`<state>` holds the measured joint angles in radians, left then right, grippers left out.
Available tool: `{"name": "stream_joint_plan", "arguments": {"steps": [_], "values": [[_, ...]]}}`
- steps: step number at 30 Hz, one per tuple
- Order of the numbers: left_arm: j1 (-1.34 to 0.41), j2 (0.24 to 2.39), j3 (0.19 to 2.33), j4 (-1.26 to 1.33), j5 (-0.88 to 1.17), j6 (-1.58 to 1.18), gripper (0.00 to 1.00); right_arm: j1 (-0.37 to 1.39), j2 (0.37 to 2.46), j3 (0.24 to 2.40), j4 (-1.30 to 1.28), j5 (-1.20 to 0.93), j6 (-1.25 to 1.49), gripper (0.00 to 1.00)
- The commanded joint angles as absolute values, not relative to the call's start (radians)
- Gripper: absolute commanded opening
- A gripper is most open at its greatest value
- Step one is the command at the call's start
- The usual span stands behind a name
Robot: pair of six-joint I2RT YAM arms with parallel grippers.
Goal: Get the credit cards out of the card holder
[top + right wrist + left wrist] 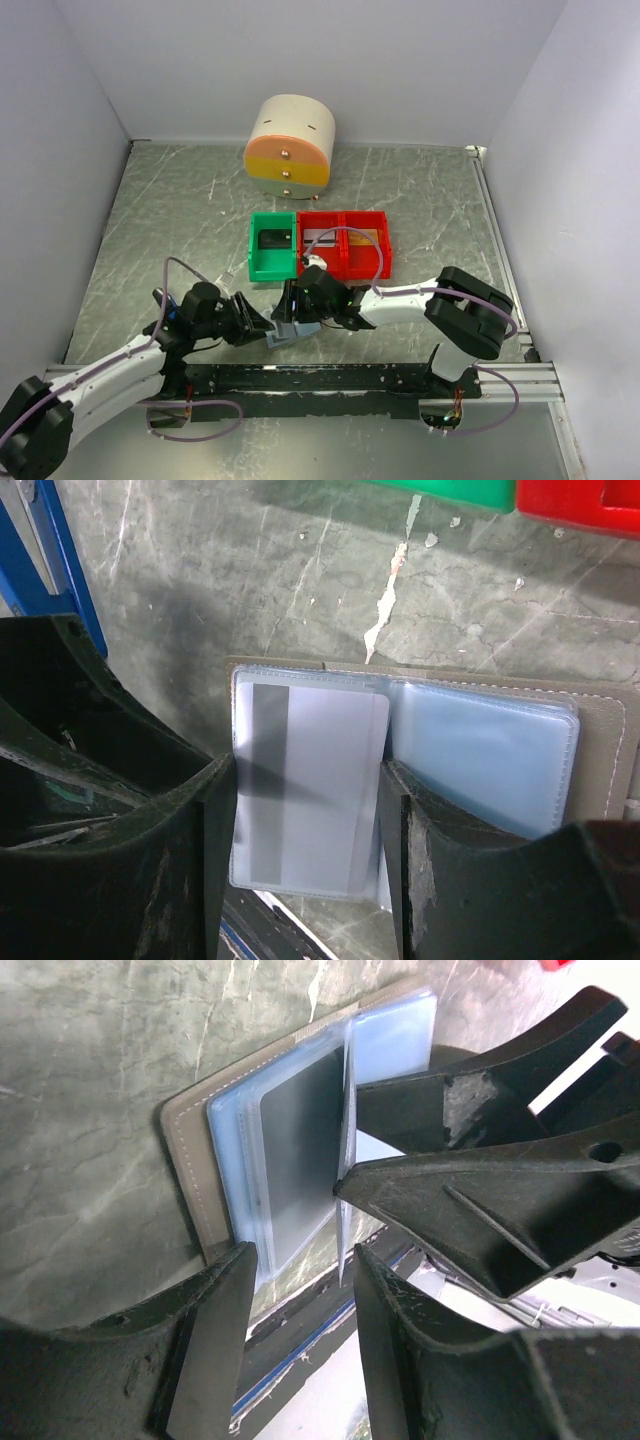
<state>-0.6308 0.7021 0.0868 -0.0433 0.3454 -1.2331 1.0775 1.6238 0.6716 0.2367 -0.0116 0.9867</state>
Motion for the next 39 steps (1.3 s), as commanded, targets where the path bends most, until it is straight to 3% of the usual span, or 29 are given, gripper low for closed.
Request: {"name": "stream_joint_plan", "arguments": {"steps": [1,15,22,33,39], "values": [[-0.633,0.795,0.130,0.103,0.424,-1.154,0.55,1.085,1.658,0.666,0.165,-0.012,0.988,0.48],[-0.713,0.945,0.165,0.223,0.382,-1.174,0.49,1.084,1.664,0.668,0.165,-0.018,0.986,0.48],[-0.729,0.996,0.200,0.182,0.341,-1.160,0.28,1.085,1.645,0.671,0.166,-0.029,0.987,0.48],[-0.733,1.017,0.346,-0.163,0.211,-0.985,0.20,1.071,1.442,0.699,0.019,0.065,0.971,0.65],[-0.732,1.104,0.369,-0.075,0.293,-0.945,0.21,1.044,1.322,0.656,-0.028,0.101,0.986,0.67]]}}
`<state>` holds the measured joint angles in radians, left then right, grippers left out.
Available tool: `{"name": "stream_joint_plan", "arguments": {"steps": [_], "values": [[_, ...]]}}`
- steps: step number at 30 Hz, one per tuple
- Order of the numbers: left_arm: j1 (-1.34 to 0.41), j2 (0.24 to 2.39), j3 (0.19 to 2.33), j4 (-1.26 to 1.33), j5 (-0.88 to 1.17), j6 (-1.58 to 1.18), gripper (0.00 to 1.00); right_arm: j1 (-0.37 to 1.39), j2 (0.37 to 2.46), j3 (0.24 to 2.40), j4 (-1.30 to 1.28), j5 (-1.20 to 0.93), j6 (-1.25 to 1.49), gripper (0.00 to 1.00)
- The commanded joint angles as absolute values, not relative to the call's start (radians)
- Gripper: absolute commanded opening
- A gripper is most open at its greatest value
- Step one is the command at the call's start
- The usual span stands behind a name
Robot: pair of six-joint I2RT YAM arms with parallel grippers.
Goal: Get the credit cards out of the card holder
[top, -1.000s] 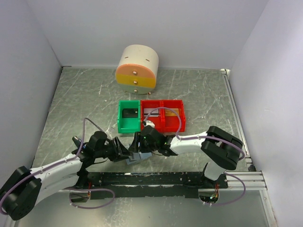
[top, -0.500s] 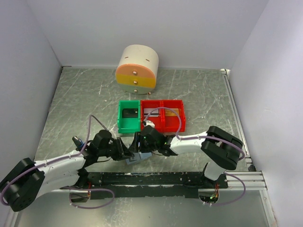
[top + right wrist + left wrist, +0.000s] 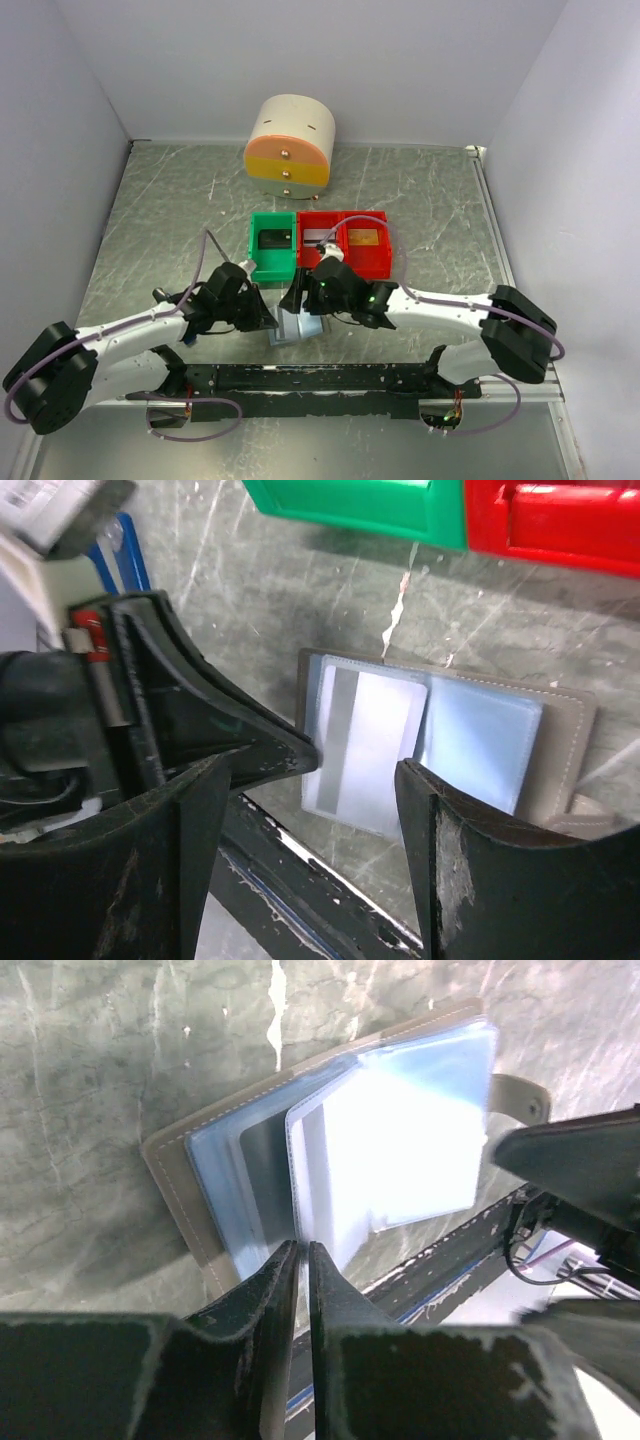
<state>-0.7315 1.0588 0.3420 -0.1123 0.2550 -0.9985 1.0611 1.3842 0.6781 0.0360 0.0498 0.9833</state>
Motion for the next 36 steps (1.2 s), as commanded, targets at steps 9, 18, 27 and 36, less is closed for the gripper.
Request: {"name": "stream_joint_plan", "arguments": {"steps": [9,18,27,36], "values": [[-0.738,1.146,0.401,0.005,0.362,-0.956,0.29,1.026,1.211,0.563,-0.062,0.145,1.025,0.68],[-0.741,1.156,0.413,0.100,0.385,-0.995,0.33,1.011,1.166,0.512,-0.090,0.166,1.055,0.68],[-0.819,1.294,0.529,0.147,0.388,-0.974,0.41,0.936,1.067,0.462,-0.095,0.136,1.054,0.69],[-0.896,1.451,0.539,0.275,0.419,-1.013,0.62,0.886,0.970,0.396,-0.079,0.098,1.077,0.69]]}}
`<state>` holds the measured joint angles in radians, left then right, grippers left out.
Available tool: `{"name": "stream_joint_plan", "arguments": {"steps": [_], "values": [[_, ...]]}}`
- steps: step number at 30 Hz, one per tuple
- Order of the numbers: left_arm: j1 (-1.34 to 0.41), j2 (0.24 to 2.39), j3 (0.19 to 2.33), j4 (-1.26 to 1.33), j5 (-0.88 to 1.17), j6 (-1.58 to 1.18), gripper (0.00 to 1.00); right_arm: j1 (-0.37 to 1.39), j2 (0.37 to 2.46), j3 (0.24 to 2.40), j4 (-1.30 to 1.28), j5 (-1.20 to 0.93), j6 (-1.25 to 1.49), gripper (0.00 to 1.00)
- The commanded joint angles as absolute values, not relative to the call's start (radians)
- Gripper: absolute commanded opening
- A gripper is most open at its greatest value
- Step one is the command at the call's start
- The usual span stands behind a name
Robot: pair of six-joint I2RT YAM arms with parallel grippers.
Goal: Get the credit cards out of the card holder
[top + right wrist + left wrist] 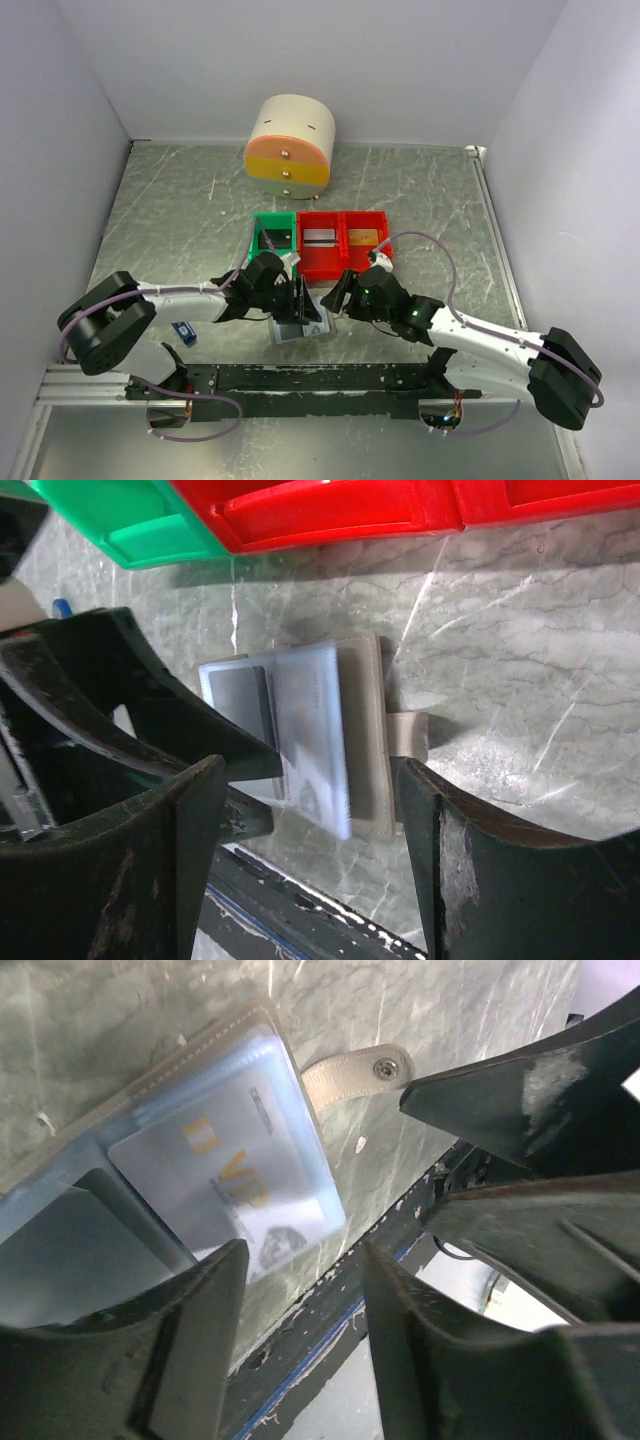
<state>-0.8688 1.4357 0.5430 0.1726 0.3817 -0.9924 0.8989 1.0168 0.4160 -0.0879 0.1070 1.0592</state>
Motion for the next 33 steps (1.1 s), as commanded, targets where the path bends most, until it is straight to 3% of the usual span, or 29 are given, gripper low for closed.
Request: {"name": "stream_joint_plan", "arguments": {"steps": [1,4,9,20,26,33], "values": [[-0.899,1.443,0.545,0.268,0.414,-1.007,0.66,0.884,0.958,0.393,-0.082,0.101,1.079,0.69],[-0.901,1.379,0.565,0.161,0.351,-0.970,0.67,0.882,0.924,0.380,-0.071,0.107,1.074,0.69],[-0.901,1.188,0.559,-0.036,0.168,-0.952,0.79,0.882,0.912,0.359,0.047,0.035,1.025,0.68],[-0.901,0.860,0.455,-0.253,-0.089,-1.076,0.92,0.886,1.129,0.428,0.264,-0.170,0.956,0.54],[-0.900,0.727,0.415,-0.286,-0.208,-1.141,0.93,0.925,1.190,0.488,0.264,-0.153,0.895,0.54],[-0.902,0.677,0.403,-0.259,-0.205,-1.079,0.92,0.934,1.304,0.557,0.212,-0.191,0.898,0.54]]}}
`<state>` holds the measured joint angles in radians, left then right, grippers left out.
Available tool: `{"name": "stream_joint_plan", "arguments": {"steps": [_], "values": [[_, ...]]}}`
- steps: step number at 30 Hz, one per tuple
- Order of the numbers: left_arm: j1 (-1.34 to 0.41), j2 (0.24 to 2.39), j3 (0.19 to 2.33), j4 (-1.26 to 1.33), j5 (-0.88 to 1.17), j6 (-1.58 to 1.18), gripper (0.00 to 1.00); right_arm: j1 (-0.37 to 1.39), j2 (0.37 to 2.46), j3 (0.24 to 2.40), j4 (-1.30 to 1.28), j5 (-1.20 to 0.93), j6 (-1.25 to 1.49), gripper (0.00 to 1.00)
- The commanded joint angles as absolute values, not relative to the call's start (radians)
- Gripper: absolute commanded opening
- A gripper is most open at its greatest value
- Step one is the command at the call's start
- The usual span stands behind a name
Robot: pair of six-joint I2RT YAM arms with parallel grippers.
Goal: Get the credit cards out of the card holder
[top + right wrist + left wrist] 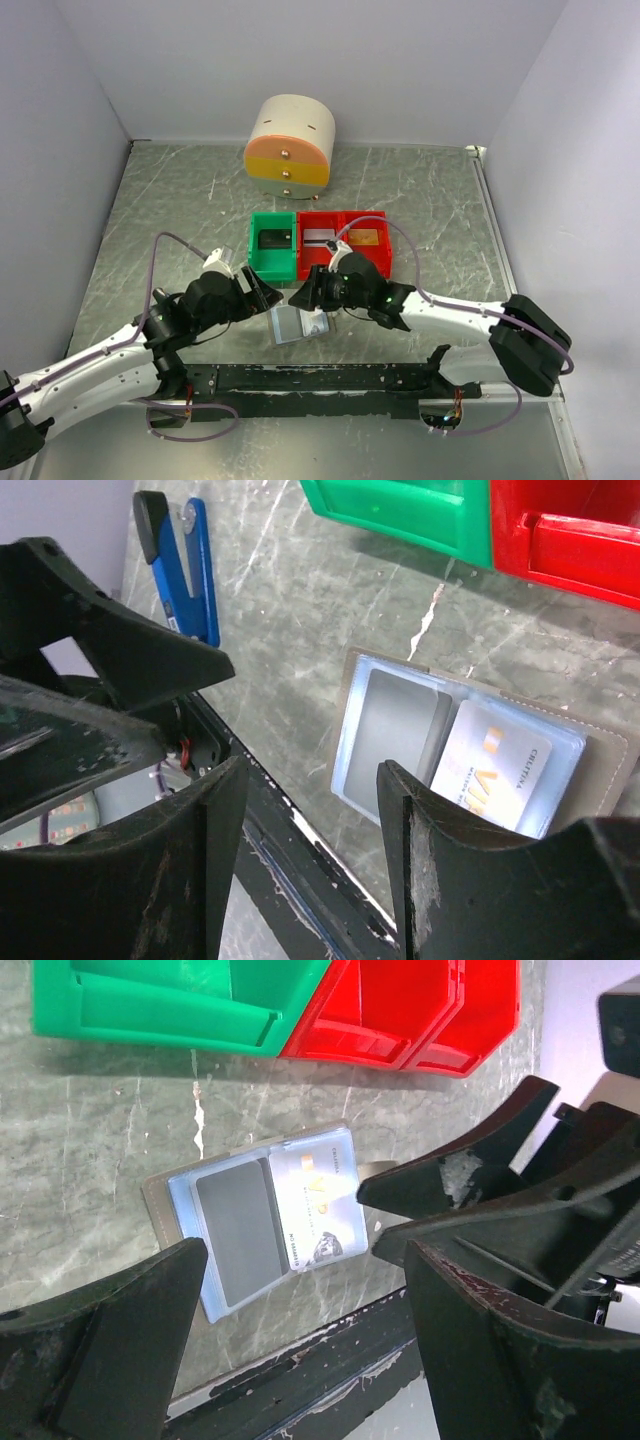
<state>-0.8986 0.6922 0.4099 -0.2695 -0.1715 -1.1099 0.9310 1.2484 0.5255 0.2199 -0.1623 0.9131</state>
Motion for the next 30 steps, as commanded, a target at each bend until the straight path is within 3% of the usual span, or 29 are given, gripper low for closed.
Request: {"name": "stream_joint_plan", "arguments": {"steps": [1,11,21,30], "values": [[-0.901,0.678,0.403,-0.252,-0.198,-1.069,0.91,0.935,1.316,0.557,0.211,-0.188,0.905,0.54],[-0.901,0.740,0.378,-0.122,-0.071,-1.020,0.89,0.935,1.407,0.542,0.119,-0.117,0.964,0.51],[-0.901,0.994,0.398,0.064,0.179,-0.984,0.83,0.934,1.436,0.467,0.089,-0.038,1.035,0.43],[-0.901,1.204,0.484,0.124,0.280,-0.958,0.73,0.935,1.370,0.363,0.114,0.027,1.136,0.40]]}}
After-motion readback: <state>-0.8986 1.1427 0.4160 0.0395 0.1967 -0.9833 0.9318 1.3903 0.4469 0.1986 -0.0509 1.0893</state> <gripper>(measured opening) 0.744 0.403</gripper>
